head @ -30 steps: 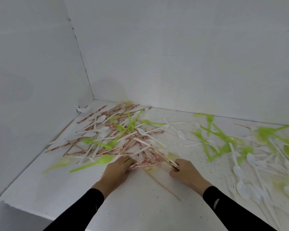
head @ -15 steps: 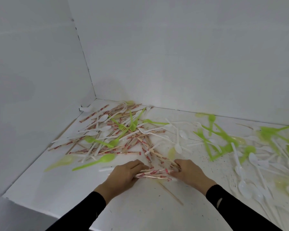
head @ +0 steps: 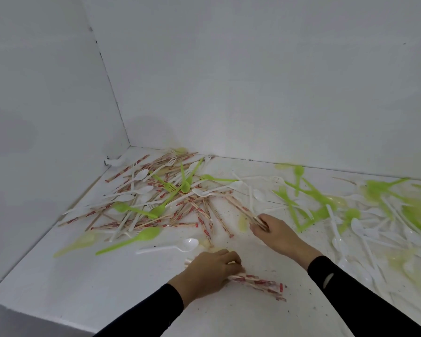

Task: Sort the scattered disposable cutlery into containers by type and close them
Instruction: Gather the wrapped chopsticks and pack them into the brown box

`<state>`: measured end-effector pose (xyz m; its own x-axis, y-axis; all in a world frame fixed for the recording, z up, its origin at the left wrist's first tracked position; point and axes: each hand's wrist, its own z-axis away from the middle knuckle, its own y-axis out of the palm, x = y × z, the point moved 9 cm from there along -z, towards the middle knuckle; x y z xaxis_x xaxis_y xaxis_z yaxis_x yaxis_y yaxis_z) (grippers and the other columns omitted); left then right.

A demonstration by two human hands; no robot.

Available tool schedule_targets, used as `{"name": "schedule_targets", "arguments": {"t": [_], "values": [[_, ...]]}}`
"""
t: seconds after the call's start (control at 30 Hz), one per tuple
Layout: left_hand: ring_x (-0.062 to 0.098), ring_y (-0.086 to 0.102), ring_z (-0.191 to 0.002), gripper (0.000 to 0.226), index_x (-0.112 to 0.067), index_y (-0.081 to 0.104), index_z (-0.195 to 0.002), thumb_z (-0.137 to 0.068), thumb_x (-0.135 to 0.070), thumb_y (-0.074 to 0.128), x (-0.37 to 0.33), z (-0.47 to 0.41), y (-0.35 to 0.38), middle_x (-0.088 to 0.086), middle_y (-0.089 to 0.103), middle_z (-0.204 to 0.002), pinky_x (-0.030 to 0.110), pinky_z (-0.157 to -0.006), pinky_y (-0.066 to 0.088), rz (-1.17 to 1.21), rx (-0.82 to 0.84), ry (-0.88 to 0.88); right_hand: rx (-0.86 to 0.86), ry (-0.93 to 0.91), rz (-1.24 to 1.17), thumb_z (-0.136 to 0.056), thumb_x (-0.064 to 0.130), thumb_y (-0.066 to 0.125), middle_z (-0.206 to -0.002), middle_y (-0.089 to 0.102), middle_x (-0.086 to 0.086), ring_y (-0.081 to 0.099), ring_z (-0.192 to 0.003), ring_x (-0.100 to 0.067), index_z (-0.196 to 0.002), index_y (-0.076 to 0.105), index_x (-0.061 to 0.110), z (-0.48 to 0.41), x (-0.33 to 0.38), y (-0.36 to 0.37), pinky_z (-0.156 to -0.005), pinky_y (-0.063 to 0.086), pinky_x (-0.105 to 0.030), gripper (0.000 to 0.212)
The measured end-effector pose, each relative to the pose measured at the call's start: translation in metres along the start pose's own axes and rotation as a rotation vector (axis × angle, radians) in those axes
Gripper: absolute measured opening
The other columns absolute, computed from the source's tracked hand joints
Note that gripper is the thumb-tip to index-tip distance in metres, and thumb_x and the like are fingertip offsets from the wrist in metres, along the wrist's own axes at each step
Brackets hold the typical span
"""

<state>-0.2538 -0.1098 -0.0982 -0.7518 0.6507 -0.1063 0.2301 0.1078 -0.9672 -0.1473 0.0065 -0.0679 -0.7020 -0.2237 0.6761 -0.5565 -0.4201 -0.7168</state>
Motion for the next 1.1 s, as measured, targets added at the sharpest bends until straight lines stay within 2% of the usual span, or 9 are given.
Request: {"name": "schedule_targets", "arguments": {"t": [0.17,0.33,0.4,0.5,0.57,0.77,0.87,0.97,1.1], "values": [[0.014,0.055,-0.085,0.014,-0.022,0.060,-0.103,-0.089,-0.025,0.063,0.002,-0.009,-0.012,-0.006,0.060,-0.097,0.025,-0.050,0.044,0.106,-0.073,-0.032,-0.109,-0.049,-0.178,-0.101,0.041,0.047,-0.070,0.068,0.012,0.045,-0.049,-0.003,-0.086,0.058,0.019,-0.001,0.030,-0.022,-0.054,0.038,-0.017,0.028],[0.007,0.049,-0.094,0.037,-0.017,0.065,-0.106,-0.102,-0.041,0.036,0.041,-0.008,-0.061,-0.011,0.063,-0.098,0.016,-0.082,0.039,0.445,-0.331,-0.284,-0.263,-0.107,-0.571,-0.102,0.031,0.048,-0.073,0.066,0.002,0.063,-0.069,-0.013,-0.097,0.054,0.008,-0.005,0.047,-0.034,-0.066,0.052,-0.025,0.025],[0.003,0.057,-0.084,0.018,-0.021,0.061,-0.103,-0.103,-0.028,0.044,0.062,0.000,-0.087,-0.018,0.064,-0.088,0.017,-0.078,0.045,0.617,-0.471,-0.421,-0.257,-0.158,-0.674,-0.102,0.030,0.048,-0.072,0.058,-0.004,0.059,-0.068,-0.016,-0.097,0.051,0.008,-0.003,0.052,-0.030,-0.066,0.053,-0.025,0.023],[0.015,0.057,-0.063,0.013,-0.022,0.055,-0.102,-0.100,-0.033,0.050,0.100,0.019,-0.114,-0.007,0.059,-0.070,0.036,-0.063,0.051,0.927,-0.700,-0.633,-0.240,-0.166,-0.673,-0.101,0.033,0.048,-0.071,0.049,-0.004,0.052,-0.067,-0.018,-0.093,0.049,0.013,0.003,0.050,-0.015,-0.067,0.049,-0.026,0.021],[0.009,0.051,-0.058,0.023,-0.021,0.056,-0.101,-0.093,-0.043,0.055,0.120,0.035,-0.128,-0.010,0.054,-0.067,0.026,-0.057,0.044,0.968,-0.799,-0.750,-0.211,-0.119,-0.623,-0.098,0.038,0.053,-0.069,0.040,-0.001,0.044,-0.065,-0.018,-0.089,0.049,0.015,0.004,0.039,0.002,-0.066,0.043,-0.032,0.025],[0.007,0.054,-0.047,0.032,-0.010,0.065,-0.083,-0.091,-0.041,0.065,0.167,0.077,-0.121,-0.004,0.063,-0.057,0.020,-0.047,0.044,0.746,-0.650,-1.072,-0.132,0.011,-0.437,-0.091,0.054,0.055,-0.059,0.043,-0.001,0.046,-0.051,-0.014,-0.069,0.041,0.014,-0.012,0.023,0.026,-0.060,0.043,-0.030,0.048],[0.009,0.065,-0.056,0.022,-0.017,0.065,-0.089,-0.095,-0.037,0.060,0.176,0.082,-0.106,-0.001,0.072,-0.069,0.027,-0.057,0.055,0.767,-0.541,-1.074,-0.128,-0.021,-0.382,-0.099,0.046,0.049,-0.064,0.057,-0.002,0.049,-0.047,-0.010,-0.080,0.057,0.013,-0.030,0.041,0.027,-0.053,0.043,-0.026,0.038],[0.003,0.065,-0.059,0.010,-0.033,0.062,-0.092,-0.098,-0.036,0.056,0.184,0.085,-0.097,-0.003,0.074,-0.073,0.017,-0.056,0.050,0.669,-0.454,-1.083,-0.087,-0.069,-0.084,-0.102,0.029,0.045,-0.073,0.063,-0.001,0.053,-0.051,-0.011,-0.096,0.059,0.023,-0.054,0.061,0.039,-0.049,0.042,-0.021,0.017],[0.001,0.055,-0.046,0.021,-0.022,0.064,-0.087,-0.098,-0.038,0.055,0.194,0.094,-0.097,-0.006,0.067,-0.059,0.014,-0.046,0.043,0.627,-0.484,-1.151,-0.020,-0.084,0.128,-0.097,0.030,0.047,-0.076,0.059,0.007,0.060,-0.070,-0.019,-0.092,0.059,0.029,-0.075,0.081,0.064,-0.062,0.048,-0.032,0.014]]}}
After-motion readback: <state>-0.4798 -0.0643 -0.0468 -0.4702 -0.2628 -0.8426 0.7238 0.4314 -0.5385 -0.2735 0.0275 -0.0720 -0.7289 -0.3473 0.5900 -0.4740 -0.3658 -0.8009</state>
